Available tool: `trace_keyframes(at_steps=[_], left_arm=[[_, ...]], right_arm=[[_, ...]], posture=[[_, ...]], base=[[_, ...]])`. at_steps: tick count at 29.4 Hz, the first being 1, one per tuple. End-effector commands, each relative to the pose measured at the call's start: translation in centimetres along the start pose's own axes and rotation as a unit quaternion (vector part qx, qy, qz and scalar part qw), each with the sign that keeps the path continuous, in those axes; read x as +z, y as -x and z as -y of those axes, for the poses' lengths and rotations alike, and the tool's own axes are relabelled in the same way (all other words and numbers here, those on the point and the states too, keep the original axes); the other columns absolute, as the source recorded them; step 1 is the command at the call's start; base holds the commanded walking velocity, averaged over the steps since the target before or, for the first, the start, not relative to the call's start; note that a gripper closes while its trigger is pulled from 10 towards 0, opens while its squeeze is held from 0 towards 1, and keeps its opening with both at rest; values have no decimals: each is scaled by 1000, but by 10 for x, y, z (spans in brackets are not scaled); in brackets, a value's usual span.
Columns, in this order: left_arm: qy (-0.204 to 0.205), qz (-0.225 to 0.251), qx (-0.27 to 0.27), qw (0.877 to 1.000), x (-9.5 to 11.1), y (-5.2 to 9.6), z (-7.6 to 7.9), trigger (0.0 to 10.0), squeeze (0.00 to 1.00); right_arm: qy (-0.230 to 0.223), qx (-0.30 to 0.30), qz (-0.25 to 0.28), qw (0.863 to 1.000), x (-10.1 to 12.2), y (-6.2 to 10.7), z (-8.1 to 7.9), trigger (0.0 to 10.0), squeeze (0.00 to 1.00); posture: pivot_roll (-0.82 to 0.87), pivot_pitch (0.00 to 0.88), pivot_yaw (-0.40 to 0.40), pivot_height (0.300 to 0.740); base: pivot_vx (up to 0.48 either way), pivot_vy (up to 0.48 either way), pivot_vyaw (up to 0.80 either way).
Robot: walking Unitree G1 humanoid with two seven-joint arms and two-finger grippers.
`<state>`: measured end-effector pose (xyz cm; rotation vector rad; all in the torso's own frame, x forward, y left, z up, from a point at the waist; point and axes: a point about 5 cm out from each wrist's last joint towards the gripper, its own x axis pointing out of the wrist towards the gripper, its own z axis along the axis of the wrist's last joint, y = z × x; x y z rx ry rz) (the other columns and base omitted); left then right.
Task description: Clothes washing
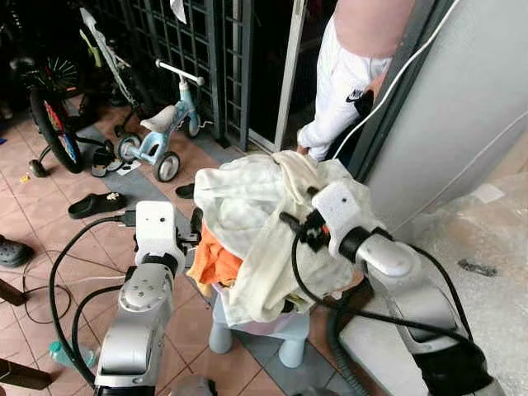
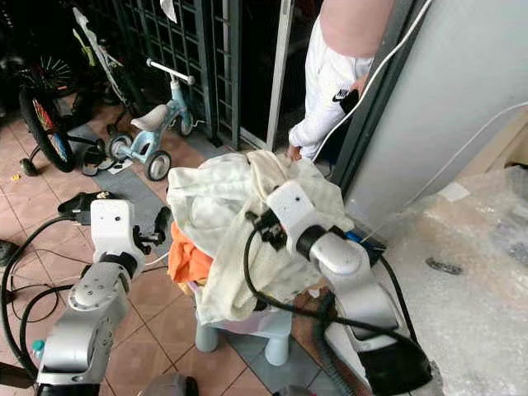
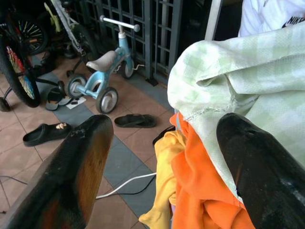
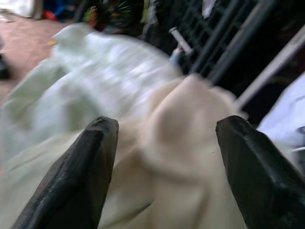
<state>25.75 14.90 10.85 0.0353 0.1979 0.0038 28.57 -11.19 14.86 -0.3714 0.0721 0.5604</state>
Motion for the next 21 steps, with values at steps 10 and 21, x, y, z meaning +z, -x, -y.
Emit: trace_keyframes(at_steps=[10, 21], left_arm=[[-7, -1, -1, 1000, 1, -1, -2, 10000, 0], [-9, 14, 3, 1000, 12, -13, -5, 10000, 0]], right_arm=[[-47, -39, -35, 998, -20, 2, 5, 0, 0], [-106, -104, -26, 989, -17, -14, 26, 0, 0]], posture=[[-8, 0, -38, 740], [1, 0, -48, 740]], base=[[0, 0, 0], [0, 0, 0]])
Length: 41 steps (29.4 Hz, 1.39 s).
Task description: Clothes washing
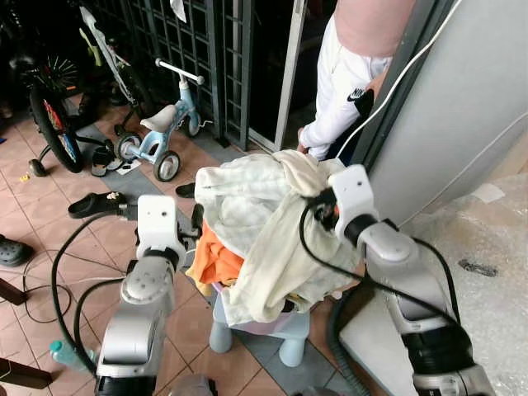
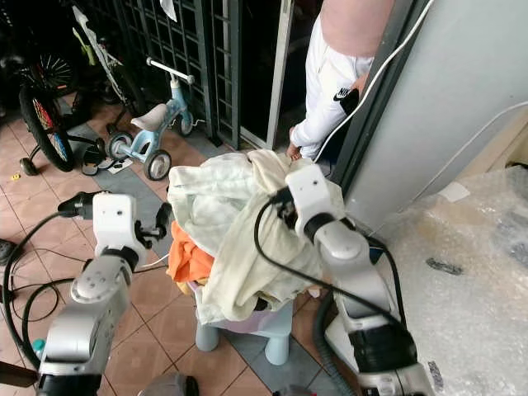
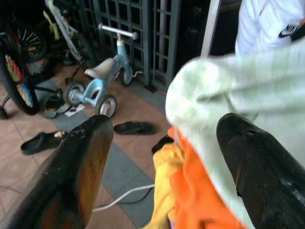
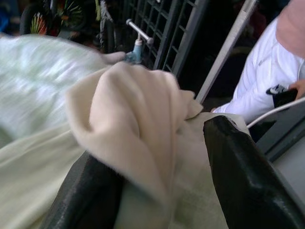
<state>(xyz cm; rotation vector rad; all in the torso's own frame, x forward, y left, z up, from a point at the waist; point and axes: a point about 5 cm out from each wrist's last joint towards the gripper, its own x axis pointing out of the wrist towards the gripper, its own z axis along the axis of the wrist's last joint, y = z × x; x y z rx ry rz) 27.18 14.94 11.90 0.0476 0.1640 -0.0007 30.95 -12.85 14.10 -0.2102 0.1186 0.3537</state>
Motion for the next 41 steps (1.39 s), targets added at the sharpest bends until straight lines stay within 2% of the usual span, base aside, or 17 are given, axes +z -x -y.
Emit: trace_keyframes(at_steps=[1, 5, 8, 10, 14, 15, 17, 19, 22, 23, 24, 26, 28, 30, 31, 33, 41], left_arm=[[-5, -2, 5, 1000, -1, -2, -6, 10000, 0], [-12, 3, 7, 1000, 0, -4, -9, 10000, 0], [0, 2, 12, 1000, -1, 1, -6, 10000, 0], [4, -2, 12, 1000, -6, 4, -3, 10000, 0], [11, -8, 25, 1000, -10, 4, -5, 10000, 0], [12, -6, 25, 1000, -9, 3, -5, 10000, 0], [12, -6, 24, 1000, -8, 3, -5, 10000, 0], [7, -1, 13, 1000, -6, 4, -5, 10000, 0], [-1, -4, 7, 1000, -7, 4, -9, 10000, 0], [-5, -5, 6, 1000, -7, 4, -10, 10000, 0], [-6, -5, 6, 1000, -7, 3, -11, 10000, 0], [-4, -3, 6, 1000, -6, 2, -9, 10000, 0], [-3, -3, 5, 1000, -6, 2, -7, 10000, 0], [5, 0, -1, 1000, -6, 2, 1, 10000, 0], [5, 0, -1, 1000, -6, 2, 1, 10000, 0], [7, 3, -9, 1000, -7, 0, 7, 10000, 0], [14, 20, -2, 1000, 1, -16, 8, 10000, 0]], right_arm=[[-21, -9, -7, 1000, -1, -4, 3, 0, 0], [-21, -9, 29, 999, 10, -8, 2, 0, 0], [-43, -22, 22, 999, 6, -5, 4, 0, 0], [-74, -15, 23, 997, 5, -3, 4, 0, 0], [-76, 1, 22, 997, 2, -2, 1, 0, 0], [-93, 9, 28, 995, 4, -2, 0, 0, 0], [-99, 10, 29, 995, 4, -2, 0, 0, 0], [-131, 1, 32, 991, 6, -3, 1, 0, 0], [-142, -10, 75, 987, 24, -5, 6, 0, 0], [-150, -16, 117, 982, 42, -6, 12, 0, 0], [-150, -17, 135, 979, 51, -7, 14, 0, 0], [-133, -11, 179, 975, 73, -6, 18, 0, 0], [-126, -11, 194, 973, 82, -7, 21, 0, 0], [-113, -17, 234, 966, 105, -6, 30, 0, 0], [-113, -17, 234, 966, 105, -6, 30, 0, 0], [-93, -21, 268, 959, 122, -4, 36, 0, 0], [-44, -31, 356, 933, 174, 7, 56, 0, 0]], posture=[[-7, 0, -43, 740], [1, 0, -35, 740], [-4, 0, -45, 740], [-4, 0, -60, 740], [-9, 0, -64, 740], [-4, 0, -60, 740], [-4, 0, -60, 740], [-3, 0, -48, 740], [-7, 0, -37, 740], [-11, 0, -29, 740], [-12, 0, -27, 740], [-15, 0, -22, 740], [-15, 0, -19, 740], [-21, 0, -15, 740], [-21, 0, -15, 740], [-23, 0, -17, 740], [-35, 0, -27, 740]], base=[[0, 0, 0], [0, 0, 0], [0, 0, 0], [0, 0, 0], [0, 0, 0], [0, 0, 0], [0, 0, 0], [0, 0, 0], [0, 0, 0], [0, 0, 0], [0, 0, 0], [0, 0, 0], [0, 0, 0], [0, 0, 0], [0, 0, 0], [0, 0, 0], [0, 0, 0]])
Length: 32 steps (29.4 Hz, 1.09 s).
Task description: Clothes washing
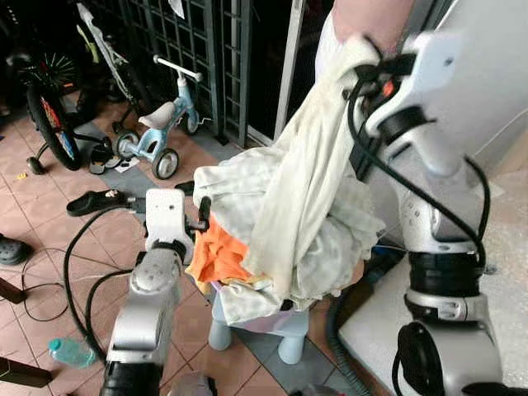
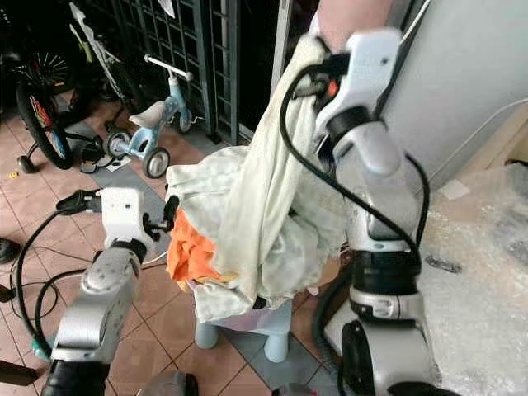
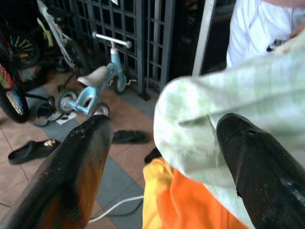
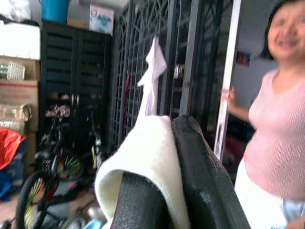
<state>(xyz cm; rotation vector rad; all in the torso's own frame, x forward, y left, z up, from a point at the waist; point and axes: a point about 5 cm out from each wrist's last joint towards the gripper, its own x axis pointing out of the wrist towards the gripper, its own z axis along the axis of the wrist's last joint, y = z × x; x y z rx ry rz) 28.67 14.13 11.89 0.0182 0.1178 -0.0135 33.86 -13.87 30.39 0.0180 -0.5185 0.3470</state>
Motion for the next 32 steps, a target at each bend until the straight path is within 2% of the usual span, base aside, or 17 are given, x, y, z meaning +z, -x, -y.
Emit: trace_keyframes(at_steps=[1, 3, 4, 6, 8, 11, 15, 19, 23, 32], left_arm=[[-1, -2, 4, 1000, -2, -1, 0, 10000, 0], [-6, 4, 8, 1000, -3, -2, 2, 10000, 0], [-9, 6, 11, 1000, -3, -2, 2, 10000, 0], [-5, 8, 9, 1000, -3, -2, 3, 10000, 0], [-3, 13, 9, 1000, -3, -1, 4, 10000, 0], [-3, 17, 10, 1000, -3, -2, 4, 10000, 0], [-3, 20, 11, 1000, -4, -2, 5, 10000, 0], [-6, 20, 6, 1000, -5, -1, 6, 10000, 0], [-8, 20, 3, 1000, -5, 0, 6, 10000, 0], [-15, 11, 4, 1000, -10, 9, 1, 10000, 0]], right_arm=[[15, -1, 40, 999, 20, -6, 6, 0, 0], [52, -33, 60, 996, 33, -2, 21, 0, 0], [85, -56, 69, 992, 39, 3, 30, 0, 0], [110, -73, 72, 989, 44, 9, 40, 0, 0], [118, -97, 57, 987, 43, 21, 54, 0, 0], [117, -104, 26, 987, 29, 32, 60, 0, 0], [101, -104, -9, 989, 6, 47, 53, 0, 0], [106, -95, -14, 990, 1, 50, 46, 0, 0], [90, -100, -26, 991, -4, 55, 44, 0, 0], [75, -91, -50, 992, -14, 64, 36, 0, 0]], posture=[[-37, 0, -28, 740], [-41, 0, -29, 740], [-42, 0, -31, 740], [-44, 0, -33, 740], [-44, 0, -38, 740], [-45, 0, -40, 740], [-56, 0, -28, 740], [-60, 0, -21, 740], [-59, 0, -13, 740], [-46, 0, -15, 740]], base=[[0, 0, 0], [0, 0, 0], [0, 0, 0], [0, 0, 0], [0, 0, 0], [0, 0, 0], [0, 0, 0], [0, 0, 0], [-267, 0, 0], [-421, 0, 0]])
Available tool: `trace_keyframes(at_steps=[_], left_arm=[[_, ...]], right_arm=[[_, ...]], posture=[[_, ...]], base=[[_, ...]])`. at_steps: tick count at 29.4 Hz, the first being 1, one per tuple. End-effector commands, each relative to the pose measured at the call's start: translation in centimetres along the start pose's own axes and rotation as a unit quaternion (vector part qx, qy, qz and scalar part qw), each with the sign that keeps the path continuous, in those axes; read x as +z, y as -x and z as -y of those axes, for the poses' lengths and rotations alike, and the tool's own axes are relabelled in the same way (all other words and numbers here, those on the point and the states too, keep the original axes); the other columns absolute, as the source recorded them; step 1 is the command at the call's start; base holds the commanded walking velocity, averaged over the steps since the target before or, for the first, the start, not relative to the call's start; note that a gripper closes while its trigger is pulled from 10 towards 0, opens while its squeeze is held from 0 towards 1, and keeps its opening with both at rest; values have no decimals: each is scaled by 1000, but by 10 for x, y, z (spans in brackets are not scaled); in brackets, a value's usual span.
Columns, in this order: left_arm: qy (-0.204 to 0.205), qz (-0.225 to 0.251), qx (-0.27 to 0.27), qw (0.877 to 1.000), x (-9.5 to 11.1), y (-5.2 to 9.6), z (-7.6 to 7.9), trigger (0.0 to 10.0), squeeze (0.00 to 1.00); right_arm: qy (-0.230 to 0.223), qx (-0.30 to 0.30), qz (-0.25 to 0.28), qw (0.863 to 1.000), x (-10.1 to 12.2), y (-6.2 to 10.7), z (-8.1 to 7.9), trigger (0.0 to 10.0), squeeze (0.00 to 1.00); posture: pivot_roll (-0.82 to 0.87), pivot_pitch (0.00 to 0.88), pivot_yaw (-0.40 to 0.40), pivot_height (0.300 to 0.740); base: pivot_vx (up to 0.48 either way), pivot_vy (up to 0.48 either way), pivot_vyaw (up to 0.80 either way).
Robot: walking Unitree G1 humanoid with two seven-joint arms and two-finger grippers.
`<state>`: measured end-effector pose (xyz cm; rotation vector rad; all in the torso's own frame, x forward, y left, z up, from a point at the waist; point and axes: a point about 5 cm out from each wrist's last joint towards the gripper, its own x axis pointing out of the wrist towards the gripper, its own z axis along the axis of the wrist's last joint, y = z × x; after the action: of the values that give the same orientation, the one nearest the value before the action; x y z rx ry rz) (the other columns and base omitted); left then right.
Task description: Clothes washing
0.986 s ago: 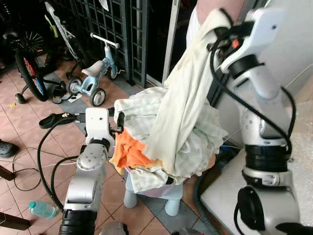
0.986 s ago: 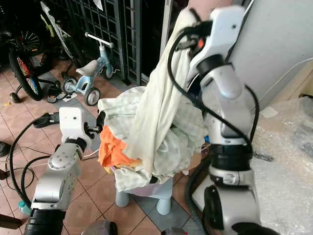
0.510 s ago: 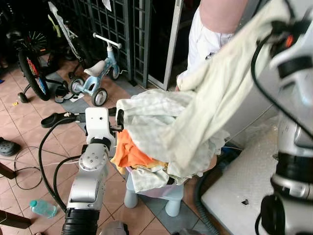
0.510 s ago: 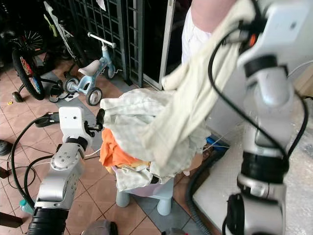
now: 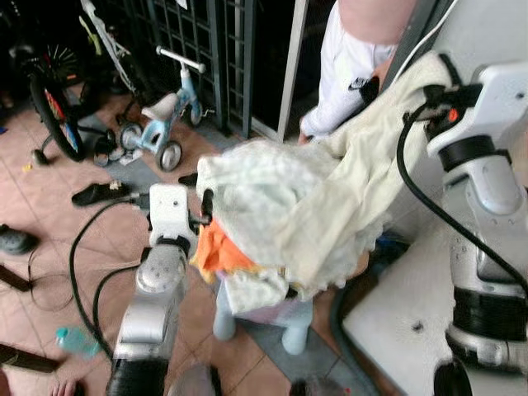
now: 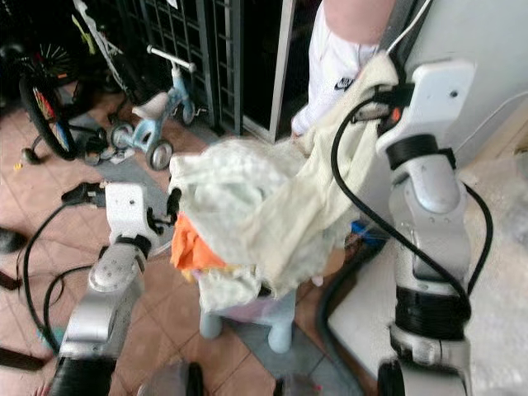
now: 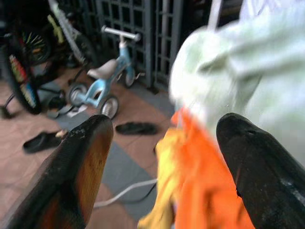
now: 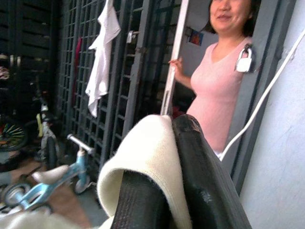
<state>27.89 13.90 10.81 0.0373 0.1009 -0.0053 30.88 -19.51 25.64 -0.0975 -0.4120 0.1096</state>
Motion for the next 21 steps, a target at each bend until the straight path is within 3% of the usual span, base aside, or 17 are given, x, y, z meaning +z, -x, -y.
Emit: trace_keyframes(at_steps=[1, 3, 4, 5, 6, 13, 21], left_arm=[[-6, 2, 0, 1000, 2, 3, -1, 10000, 0], [-7, 2, 0, 1000, 2, 4, -2, 10000, 0], [-8, 2, 1, 1000, 2, 5, -3, 10000, 0], [-8, 2, 1, 1000, 2, 5, -3, 10000, 0], [-9, 2, 2, 1000, 3, 5, -4, 10000, 0], [5, 13, 1, 1000, 5, 9, -11, 10000, 0], [8, 18, -17, 1000, 6, 9, -7, 10000, 0]], right_arm=[[-3, 11, 12, 1000, 6, 1, -5, 0, 0], [-4, 14, 8, 1000, 5, 1, -7, 0, 0], [-6, 19, 2, 1000, 3, 1, -9, 2863, 0], [-6, 19, 2, 1000, 3, 1, -9, 2863, 0], [-8, 20, -5, 1000, 1, 2, -11, 10000, 0], [-11, 25, -21, 999, -6, 7, -19, 10000, 0], [-14, 22, -28, 999, -7, 13, -22, 10000, 0]], posture=[[-44, 0, -16, 740], [-40, 0, -17, 740], [-34, 0, -19, 740], [-34, 0, -19, 740], [-32, 0, -19, 740], [-36, 0, -21, 740], [-51, 0, -5, 740]], base=[[-428, 0, 0], [-319, 0, 0], [0, 0, 0], [0, 0, 0], [0, 0, 0], [0, 0, -585], [0, -76, -565]])
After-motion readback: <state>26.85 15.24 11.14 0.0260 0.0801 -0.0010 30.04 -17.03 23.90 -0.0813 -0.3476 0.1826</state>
